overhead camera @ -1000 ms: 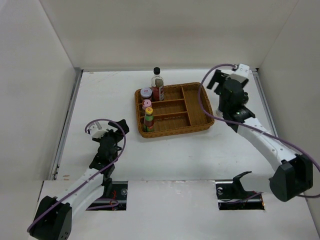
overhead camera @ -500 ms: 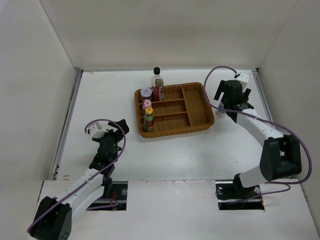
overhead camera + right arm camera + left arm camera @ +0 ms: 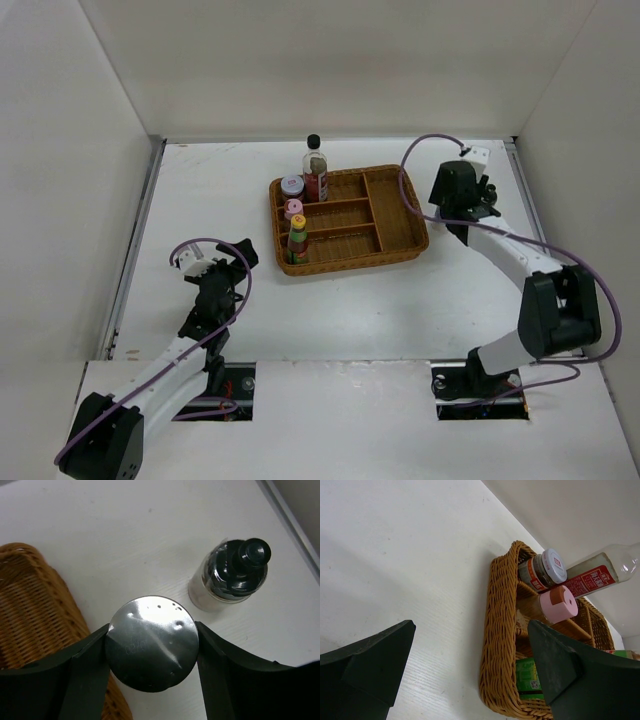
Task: Organize the condiment bottles
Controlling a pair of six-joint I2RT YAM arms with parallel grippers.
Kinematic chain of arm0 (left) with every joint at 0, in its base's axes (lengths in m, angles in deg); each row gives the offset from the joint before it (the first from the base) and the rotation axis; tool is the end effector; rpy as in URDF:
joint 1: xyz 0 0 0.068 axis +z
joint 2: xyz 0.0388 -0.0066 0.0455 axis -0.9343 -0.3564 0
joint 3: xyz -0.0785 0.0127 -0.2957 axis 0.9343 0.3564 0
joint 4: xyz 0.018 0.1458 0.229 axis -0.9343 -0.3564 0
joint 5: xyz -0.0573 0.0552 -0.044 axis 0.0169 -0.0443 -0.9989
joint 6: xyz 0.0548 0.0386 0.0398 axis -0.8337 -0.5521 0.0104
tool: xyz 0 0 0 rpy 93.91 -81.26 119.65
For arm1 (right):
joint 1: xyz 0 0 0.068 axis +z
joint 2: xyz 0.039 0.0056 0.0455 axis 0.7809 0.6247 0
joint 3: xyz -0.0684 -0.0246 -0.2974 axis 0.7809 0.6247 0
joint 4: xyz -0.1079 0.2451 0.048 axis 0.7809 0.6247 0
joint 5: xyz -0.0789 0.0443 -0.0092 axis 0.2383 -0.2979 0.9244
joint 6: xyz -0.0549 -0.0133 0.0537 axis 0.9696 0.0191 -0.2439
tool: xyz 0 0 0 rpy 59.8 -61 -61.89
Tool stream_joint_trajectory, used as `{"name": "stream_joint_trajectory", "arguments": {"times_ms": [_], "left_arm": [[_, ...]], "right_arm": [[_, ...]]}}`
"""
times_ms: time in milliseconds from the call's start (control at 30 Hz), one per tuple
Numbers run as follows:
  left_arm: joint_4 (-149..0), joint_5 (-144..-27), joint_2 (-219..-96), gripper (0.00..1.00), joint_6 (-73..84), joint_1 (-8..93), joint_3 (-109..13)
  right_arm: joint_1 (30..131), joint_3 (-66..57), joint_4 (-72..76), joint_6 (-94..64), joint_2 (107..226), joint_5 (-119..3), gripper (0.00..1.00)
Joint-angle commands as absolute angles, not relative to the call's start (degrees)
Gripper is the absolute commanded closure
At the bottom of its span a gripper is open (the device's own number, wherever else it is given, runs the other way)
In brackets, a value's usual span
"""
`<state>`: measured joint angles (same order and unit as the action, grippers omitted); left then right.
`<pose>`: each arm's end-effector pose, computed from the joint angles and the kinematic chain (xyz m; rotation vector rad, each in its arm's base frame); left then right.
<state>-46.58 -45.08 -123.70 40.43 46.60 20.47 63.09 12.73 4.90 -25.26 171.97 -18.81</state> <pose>0.1655 -0.0302 0.1828 -0.7508 1.5328 -0.4201 0.3660 0.0408 0.2728 0.4136 2.0090 -0.2714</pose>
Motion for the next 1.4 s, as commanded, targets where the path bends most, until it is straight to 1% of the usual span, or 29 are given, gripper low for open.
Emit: {"name": "stream_joint_trajectory", "arguments": {"times_ms": [0,133,233,400,633,1000,1133,1267,1367], "left_arm": [[-44.61,-45.54,-123.73,0.00,40.33,46.93,20.88],[-44.61,-45.54,-123.73,0.00,40.33,47.10,20.88],[-44.70,-45.54,-123.55,0.00,40.33,47.19,20.88],[-44.70,-45.54,-123.20,0.00,40.33,47.19,21.05],[-44.70,-45.54,-123.38,0.00,40.24,47.10,20.96],[-44.70,-45.62,-123.38,0.00,40.24,46.93,20.96],[-44.70,-45.62,-123.11,0.00,40.24,46.93,21.05],[-44.70,-45.71,-123.11,0.00,40.24,46.93,21.05],[-44.70,-45.71,-123.03,0.00,40.24,46.93,21.14]], "right_arm": [[69.20,10.55,-5.14,-21.09,163.44,-13.97,0.44],[76.85,6.78,-5.85,-21.07,162.72,-17.21,0.44],[81.95,4.05,-7.69,-22.92,166.05,-20.90,0.44],[87.67,0.18,-13.40,-26.08,173.34,-27.06,0.44],[92.42,-6.59,-14.21,-27.76,182.58,-28.65,0.44],[95.68,-8.61,-13.07,-27.41,189.79,-28.48,0.43],[96.38,-9.58,-11.57,-27.05,191.90,-28.03,0.38],[96.56,-9.58,-11.31,-27.40,191.82,-27.86,0.23],[96.56,-9.50,-10.43,-27.93,190.50,-27.25,0.14]]}}
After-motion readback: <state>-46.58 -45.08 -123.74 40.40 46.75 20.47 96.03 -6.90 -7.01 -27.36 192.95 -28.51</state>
